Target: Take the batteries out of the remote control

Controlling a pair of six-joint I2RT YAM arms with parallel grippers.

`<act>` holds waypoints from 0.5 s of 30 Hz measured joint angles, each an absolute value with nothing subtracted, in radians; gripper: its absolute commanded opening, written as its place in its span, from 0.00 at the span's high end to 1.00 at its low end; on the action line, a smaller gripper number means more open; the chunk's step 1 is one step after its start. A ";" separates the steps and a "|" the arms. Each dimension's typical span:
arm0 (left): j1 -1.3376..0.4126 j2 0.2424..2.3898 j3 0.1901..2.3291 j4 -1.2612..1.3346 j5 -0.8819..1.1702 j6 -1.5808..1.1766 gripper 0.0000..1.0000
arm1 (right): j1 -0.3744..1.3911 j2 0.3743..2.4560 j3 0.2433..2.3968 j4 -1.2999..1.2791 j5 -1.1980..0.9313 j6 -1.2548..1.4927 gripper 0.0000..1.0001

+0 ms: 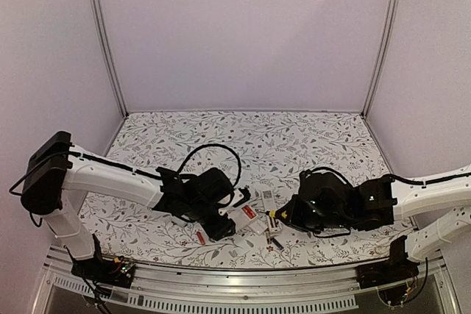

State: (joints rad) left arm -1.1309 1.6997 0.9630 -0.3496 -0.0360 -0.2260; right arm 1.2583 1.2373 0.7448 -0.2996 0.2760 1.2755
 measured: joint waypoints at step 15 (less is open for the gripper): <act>-1.139 1.723 0.940 -0.356 -0.010 -0.161 0.64 | 1.313 1.412 0.864 -0.437 0.305 1.449 1.00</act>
